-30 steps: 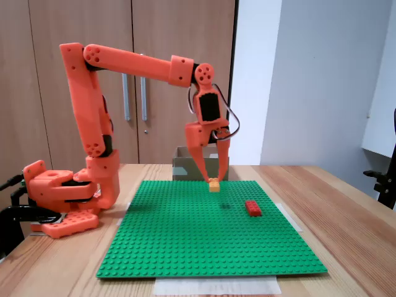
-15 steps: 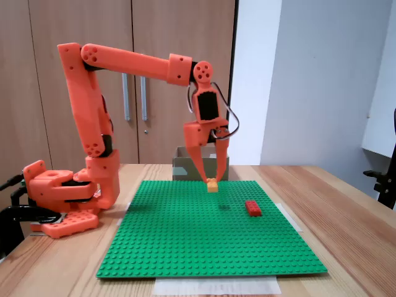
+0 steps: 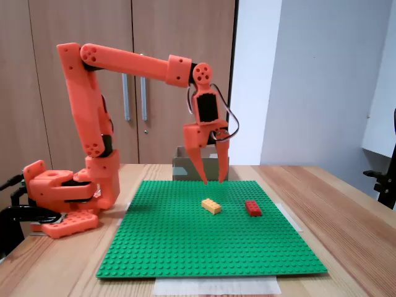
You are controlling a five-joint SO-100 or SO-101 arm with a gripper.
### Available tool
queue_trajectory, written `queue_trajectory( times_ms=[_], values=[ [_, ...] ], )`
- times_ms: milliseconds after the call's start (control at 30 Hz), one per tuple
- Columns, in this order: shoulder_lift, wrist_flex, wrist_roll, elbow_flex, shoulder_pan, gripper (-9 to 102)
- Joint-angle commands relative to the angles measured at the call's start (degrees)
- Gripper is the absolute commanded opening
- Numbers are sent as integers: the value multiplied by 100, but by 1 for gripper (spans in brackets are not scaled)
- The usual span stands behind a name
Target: Pick the yellow lego block and put it in the box.
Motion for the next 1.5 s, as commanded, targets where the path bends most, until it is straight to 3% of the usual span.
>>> queue_trajectory(
  times_ms=[0,200,567,1467],
  values=[
    [220,18,18,-53,44,13],
    [-70,-220,-149,176,-9,14],
    [-756,-527,-1767,167,53,18],
    [-905,-879,-2830,562,149,19]
  ],
)
